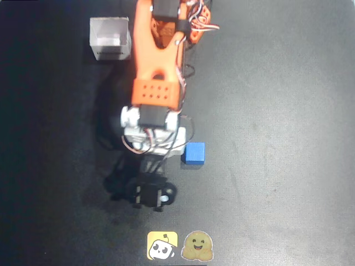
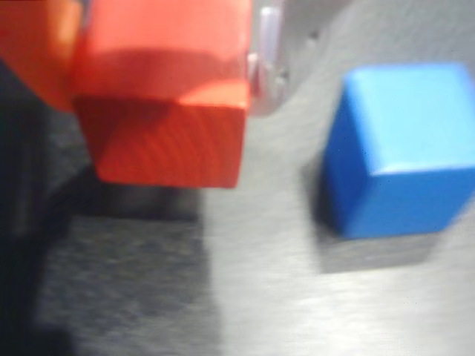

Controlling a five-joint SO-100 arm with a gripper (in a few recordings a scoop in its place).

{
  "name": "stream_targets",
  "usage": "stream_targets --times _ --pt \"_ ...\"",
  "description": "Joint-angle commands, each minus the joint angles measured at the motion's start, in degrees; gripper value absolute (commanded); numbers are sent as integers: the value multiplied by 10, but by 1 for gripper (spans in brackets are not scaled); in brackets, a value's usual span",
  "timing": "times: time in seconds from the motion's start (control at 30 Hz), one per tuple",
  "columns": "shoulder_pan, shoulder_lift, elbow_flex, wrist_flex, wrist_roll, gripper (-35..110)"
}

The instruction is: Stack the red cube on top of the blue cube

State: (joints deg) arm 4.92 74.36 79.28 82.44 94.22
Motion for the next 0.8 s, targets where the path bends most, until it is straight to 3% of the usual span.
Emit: stream_targets --times 0.0,0.47,0.77 --pt "-19 58 4 4 -4 0" --pt "-133 83 32 -15 54 0" --pt "-151 73 32 -33 69 0"
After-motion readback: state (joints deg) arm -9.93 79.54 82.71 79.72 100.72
